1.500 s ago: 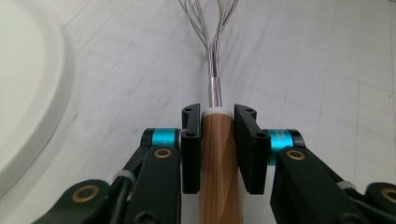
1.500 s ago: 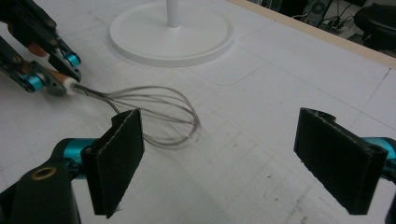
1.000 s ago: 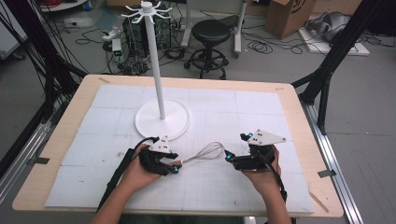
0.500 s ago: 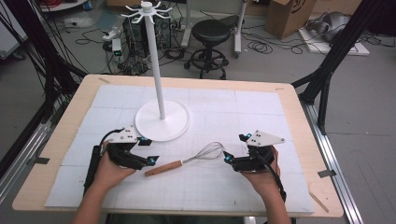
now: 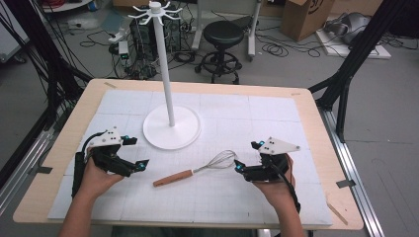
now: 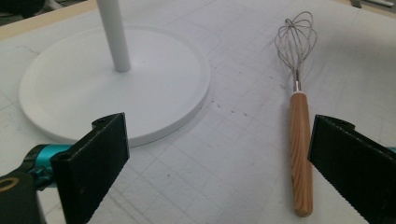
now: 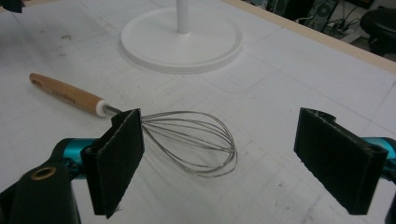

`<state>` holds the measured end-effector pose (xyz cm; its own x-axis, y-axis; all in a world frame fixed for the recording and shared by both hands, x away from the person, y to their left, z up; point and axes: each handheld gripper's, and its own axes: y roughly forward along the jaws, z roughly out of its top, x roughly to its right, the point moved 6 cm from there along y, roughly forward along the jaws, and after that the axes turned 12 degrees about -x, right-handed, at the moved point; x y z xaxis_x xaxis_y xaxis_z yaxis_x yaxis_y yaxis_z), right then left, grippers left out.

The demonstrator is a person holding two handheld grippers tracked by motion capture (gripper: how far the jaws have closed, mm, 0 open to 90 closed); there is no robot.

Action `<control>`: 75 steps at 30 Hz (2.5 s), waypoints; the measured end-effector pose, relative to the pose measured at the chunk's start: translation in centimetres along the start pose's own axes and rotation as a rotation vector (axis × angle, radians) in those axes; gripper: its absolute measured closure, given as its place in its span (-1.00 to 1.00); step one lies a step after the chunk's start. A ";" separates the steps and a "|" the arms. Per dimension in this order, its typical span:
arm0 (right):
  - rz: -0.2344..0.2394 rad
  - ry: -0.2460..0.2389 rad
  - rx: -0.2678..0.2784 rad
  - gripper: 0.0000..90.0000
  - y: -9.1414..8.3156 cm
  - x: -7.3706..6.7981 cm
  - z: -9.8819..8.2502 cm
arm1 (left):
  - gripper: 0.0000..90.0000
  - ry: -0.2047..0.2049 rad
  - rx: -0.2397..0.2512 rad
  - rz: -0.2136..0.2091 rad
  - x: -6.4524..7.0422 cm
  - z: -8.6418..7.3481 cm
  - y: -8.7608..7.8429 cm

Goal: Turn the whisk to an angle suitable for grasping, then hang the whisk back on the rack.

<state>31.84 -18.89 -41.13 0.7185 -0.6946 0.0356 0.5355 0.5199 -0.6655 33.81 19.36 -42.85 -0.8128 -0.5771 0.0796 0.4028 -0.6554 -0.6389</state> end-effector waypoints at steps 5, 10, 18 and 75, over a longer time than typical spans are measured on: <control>0.027 -0.038 -0.022 -0.66 1.2 -0.7 1.2 | -0.96 -0.020 0.004 0.036 -0.7 -0.4 -0.6; 0.057 -0.096 -0.046 -0.66 1.8 -1.5 2.5 | -0.96 -0.028 0.012 0.040 -0.9 -0.4 -0.8; 0.120 -0.187 -0.090 -0.66 3.6 -3.7 5.3 | -0.96 -0.017 0.015 0.049 -0.8 -0.2 -1.3; 0.181 -0.227 0.071 0.67 0.6 -2.7 12.9 | -0.96 -0.012 0.028 0.068 -0.8 -0.1 -1.6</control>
<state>35.87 -10.31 -32.01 0.8815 -0.4631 0.0921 0.4139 0.6641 -0.6226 33.74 20.88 -41.99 -0.7780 -0.6266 0.0461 0.4687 -0.6277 -0.6215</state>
